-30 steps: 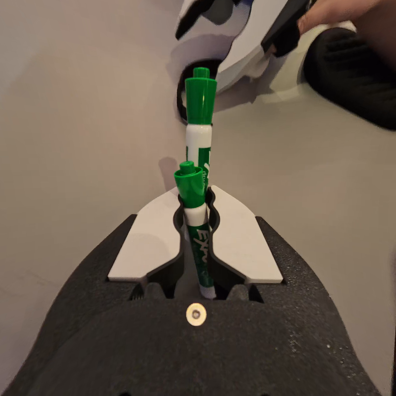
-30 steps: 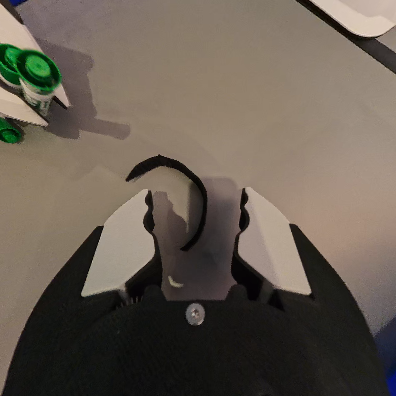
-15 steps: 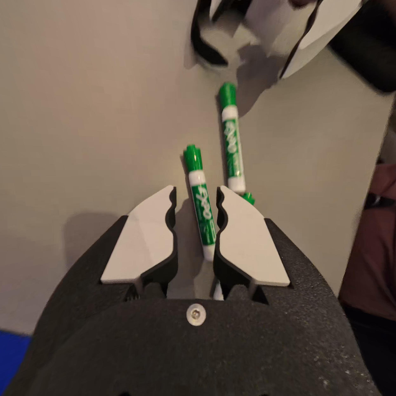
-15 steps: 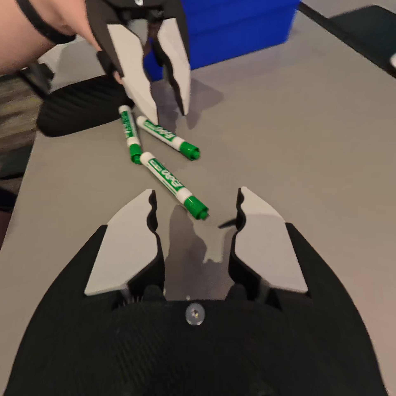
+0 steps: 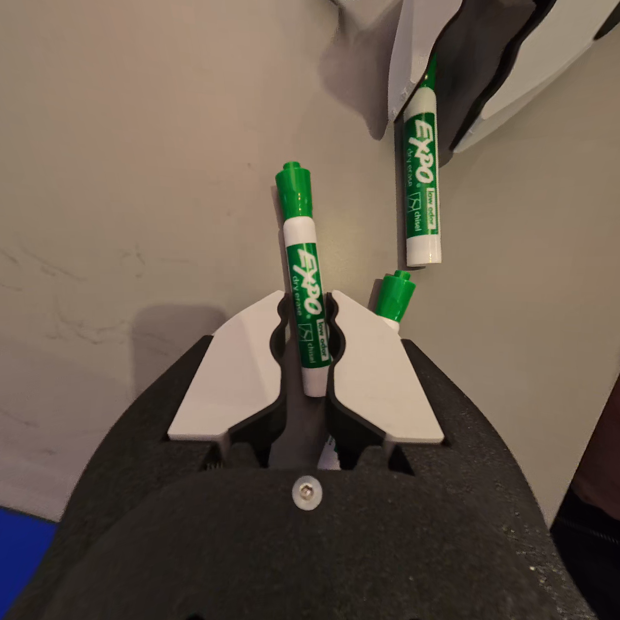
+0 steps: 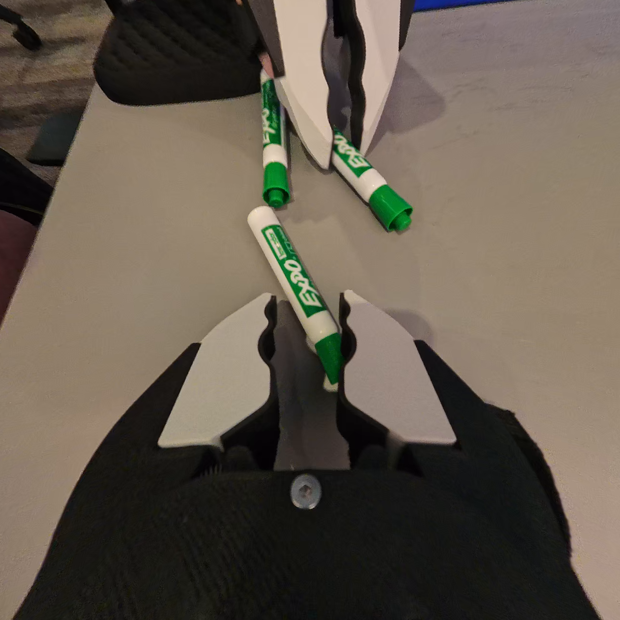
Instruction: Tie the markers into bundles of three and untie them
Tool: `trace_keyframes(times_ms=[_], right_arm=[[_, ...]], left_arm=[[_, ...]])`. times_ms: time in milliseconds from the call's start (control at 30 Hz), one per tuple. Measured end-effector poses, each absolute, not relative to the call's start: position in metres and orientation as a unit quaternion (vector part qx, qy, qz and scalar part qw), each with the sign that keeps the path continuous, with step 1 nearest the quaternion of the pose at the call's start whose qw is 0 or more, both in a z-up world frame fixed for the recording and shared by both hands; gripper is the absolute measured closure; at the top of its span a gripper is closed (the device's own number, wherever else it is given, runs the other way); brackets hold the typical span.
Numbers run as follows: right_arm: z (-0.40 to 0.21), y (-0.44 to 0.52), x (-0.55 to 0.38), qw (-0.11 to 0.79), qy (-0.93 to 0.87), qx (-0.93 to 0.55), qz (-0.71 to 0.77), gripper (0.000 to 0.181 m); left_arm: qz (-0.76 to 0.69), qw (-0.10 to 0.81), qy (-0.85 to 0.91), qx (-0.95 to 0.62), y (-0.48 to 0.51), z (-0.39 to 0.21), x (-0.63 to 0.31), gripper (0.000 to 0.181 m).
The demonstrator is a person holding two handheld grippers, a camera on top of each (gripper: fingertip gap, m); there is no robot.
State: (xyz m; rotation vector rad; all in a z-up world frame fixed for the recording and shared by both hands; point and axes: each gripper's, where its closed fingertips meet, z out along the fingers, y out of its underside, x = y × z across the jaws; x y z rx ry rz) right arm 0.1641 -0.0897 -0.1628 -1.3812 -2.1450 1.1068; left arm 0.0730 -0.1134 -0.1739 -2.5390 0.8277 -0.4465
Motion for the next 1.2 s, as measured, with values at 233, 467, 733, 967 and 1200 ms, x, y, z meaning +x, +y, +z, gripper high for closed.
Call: trace_keyframes(times_ms=[233,467,733,967,1200], right_arm=[[-0.126,-0.084,0.150,0.191,-0.757,-0.453,0.431,0.139],[-0.105,-0.112,0.133,0.163,-0.722,-0.421,0.524,0.141],[-0.138,-0.139,0.105,0.197,-0.754,-0.441,0.446,0.147],[-0.169,-0.149,0.095,0.150,-0.796,-0.460,0.364,0.160],[-0.173,-0.133,0.102,0.145,-0.791,-0.476,0.357,0.160]], left_arm=[[-0.093,0.230,0.307,-0.919,-0.100,-0.176,0.063,0.163],[-0.044,0.227,0.320,-0.919,-0.090,-0.176,0.059,0.163],[-0.046,0.193,0.343,-0.918,-0.109,-0.169,0.045,0.163],[-0.067,0.176,0.332,-0.925,-0.121,-0.167,0.043,0.163],[-0.133,0.178,0.347,-0.911,-0.135,-0.162,0.058,0.152]])
